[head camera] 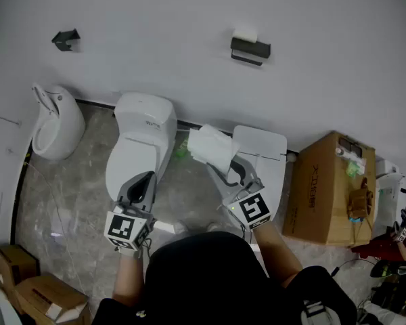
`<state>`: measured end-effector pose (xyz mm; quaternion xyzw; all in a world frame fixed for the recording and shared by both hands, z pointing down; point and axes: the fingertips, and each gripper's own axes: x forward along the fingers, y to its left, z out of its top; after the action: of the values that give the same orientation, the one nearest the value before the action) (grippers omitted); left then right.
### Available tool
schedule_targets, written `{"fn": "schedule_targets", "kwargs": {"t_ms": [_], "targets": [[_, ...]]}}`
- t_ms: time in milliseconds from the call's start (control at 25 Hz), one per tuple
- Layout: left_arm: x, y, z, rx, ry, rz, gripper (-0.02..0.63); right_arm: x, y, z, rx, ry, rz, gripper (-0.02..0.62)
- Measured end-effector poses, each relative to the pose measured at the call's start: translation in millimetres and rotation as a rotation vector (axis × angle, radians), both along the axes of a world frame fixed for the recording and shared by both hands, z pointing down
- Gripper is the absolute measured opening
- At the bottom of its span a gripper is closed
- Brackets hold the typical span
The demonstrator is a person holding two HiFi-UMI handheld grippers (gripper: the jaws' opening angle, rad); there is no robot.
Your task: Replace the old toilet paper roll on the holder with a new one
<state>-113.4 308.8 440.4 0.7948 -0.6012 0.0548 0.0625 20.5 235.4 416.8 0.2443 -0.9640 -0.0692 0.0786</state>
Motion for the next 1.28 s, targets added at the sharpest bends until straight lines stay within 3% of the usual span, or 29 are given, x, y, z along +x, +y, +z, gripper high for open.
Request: {"fn": "schedule_targets", "kwargs": {"t_ms": [800, 1080, 1280], "targets": [[-82, 29, 37, -0.048, 0.025, 0.054, 0.014, -75, 15, 18, 0.007, 0.072, 0.066, 0.135], [-101, 4, 57, -0.087, 0.026, 0.043, 0.014, -97, -17, 37, -0.014, 0.097, 0.064, 0.135], [-112, -42, 61, -0.104, 0.015, 0.035, 0.014, -110, -61, 43, -0.012, 0.111, 0.049, 0.135]]}}
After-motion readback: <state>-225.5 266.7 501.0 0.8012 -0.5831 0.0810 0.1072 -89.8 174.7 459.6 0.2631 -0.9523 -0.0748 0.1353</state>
